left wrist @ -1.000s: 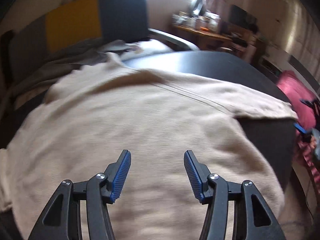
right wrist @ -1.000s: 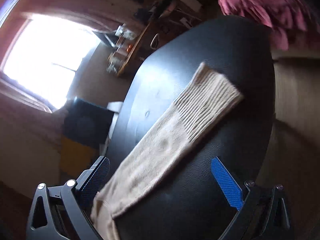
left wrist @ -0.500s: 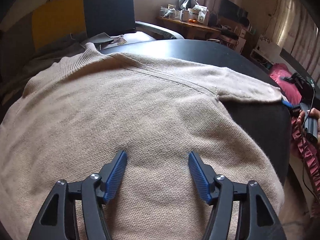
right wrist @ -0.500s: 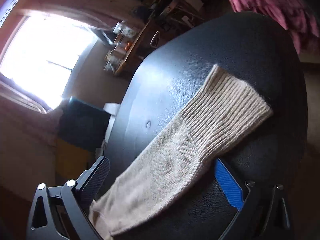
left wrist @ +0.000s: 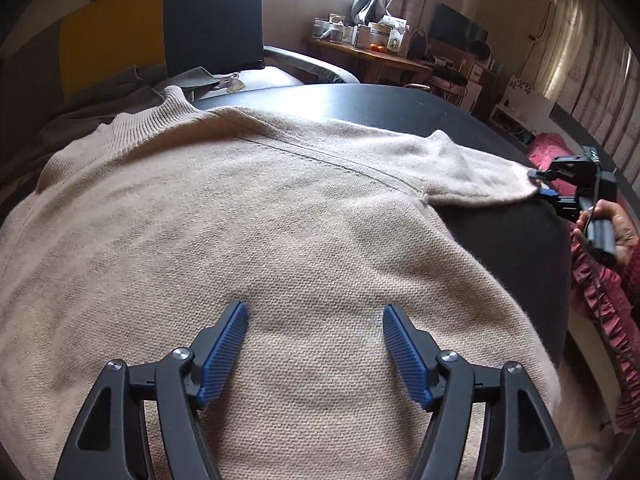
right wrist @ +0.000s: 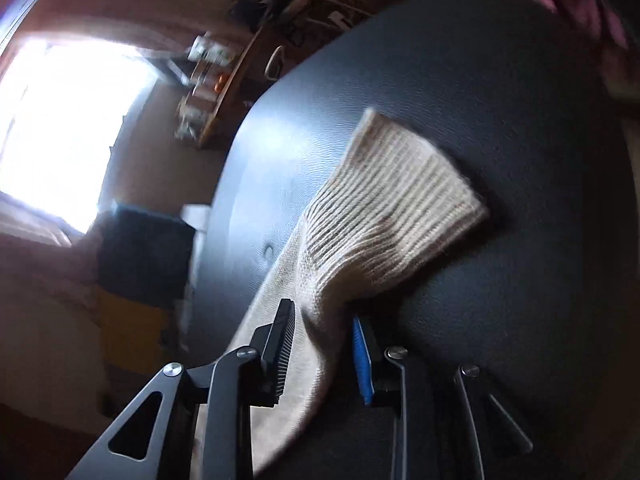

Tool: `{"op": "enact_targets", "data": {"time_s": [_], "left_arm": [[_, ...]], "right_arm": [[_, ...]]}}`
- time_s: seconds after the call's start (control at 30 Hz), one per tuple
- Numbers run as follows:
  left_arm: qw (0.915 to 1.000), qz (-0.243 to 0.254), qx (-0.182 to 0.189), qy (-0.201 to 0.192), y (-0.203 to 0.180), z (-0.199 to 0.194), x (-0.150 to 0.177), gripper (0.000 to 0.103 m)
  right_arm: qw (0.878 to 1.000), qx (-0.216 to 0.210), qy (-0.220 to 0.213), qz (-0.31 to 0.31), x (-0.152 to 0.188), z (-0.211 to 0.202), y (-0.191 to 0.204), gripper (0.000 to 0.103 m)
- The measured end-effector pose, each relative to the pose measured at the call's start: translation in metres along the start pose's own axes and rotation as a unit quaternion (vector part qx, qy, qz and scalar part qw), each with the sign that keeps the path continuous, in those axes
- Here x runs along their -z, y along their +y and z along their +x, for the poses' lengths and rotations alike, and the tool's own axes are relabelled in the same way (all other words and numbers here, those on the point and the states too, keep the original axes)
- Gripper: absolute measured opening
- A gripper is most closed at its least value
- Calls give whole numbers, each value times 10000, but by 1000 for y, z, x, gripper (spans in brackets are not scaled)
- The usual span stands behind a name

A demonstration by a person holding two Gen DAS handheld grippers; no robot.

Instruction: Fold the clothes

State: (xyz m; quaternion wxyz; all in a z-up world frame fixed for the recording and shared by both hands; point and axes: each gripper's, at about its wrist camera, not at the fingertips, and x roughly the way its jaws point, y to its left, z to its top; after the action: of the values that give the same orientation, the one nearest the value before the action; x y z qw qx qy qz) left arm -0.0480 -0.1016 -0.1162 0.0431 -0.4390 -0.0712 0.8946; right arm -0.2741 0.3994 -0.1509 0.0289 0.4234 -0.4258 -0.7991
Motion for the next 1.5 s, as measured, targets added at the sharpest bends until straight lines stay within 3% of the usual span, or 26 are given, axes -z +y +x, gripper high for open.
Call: {"op": "enact_targets", "data": {"time_s": [0.1,0.23,0.33,0.47,0.57,0.7,0.8,0.87,0.93,1.0,1.1,1.17,1.2,1.27,1.33,1.43,1.5], "left_arm": [[9994,-232,272,37,10,-6,-1,71],[9946,-835,614,52,37,-14,-6,71],[9916,-1134,615,15,57,-19,-9,71],[9850,-1567,725,4,80,-24,-12,71],[9819,-1748,735,-37,95,-27,-16,71],[9792,-1875,770,-76,106,-29,-27,71],[9877,-1396,688,-146,93,-28,-50,71],[9944,-795,669,-208,71,-26,-75,71],[9973,-112,669,-266,45,-23,-103,71],[9951,620,729,-253,11,-12,-132,71],[9830,1644,801,-148,-44,13,-172,71],[9706,2242,872,-4,-81,35,-192,71],[9645,2481,898,71,-97,46,-200,71],[9532,2868,918,256,-124,69,-210,71],[9419,3201,911,450,-147,90,-216,71],[9258,3627,838,649,-173,119,-222,71],[9212,3753,727,721,-183,131,-227,71]], "right_arm": [[9980,412,-48,-475,2,11,32,18],[9966,-109,221,-791,11,42,95,17],[9875,-561,665,-1314,44,75,157,17],[9648,-925,1281,-2104,118,115,224,17],[9407,-1079,1699,-2730,190,116,239,17],[9086,-1215,2095,-3404,259,115,252,17],[9009,-1225,2046,-3625,283,93,238,22],[9019,-1220,1934,-3665,288,75,223,45],[9002,-1241,1838,-3749,295,57,208,60],[8921,-1249,1744,-3976,306,38,195,66],[8733,-1301,1781,-4345,331,23,183,71],[8586,-1302,1765,-4634,347,16,177,81],[8531,-1319,1679,-4761,354,15,176,83],[8432,-1423,1506,-4960,364,14,174,98],[8345,-1416,1429,-5129,372,16,175,102],[8323,-1509,1473,-5126,369,19,177,103],[8396,-1750,1505,-4917,362,21,172,103]]}}
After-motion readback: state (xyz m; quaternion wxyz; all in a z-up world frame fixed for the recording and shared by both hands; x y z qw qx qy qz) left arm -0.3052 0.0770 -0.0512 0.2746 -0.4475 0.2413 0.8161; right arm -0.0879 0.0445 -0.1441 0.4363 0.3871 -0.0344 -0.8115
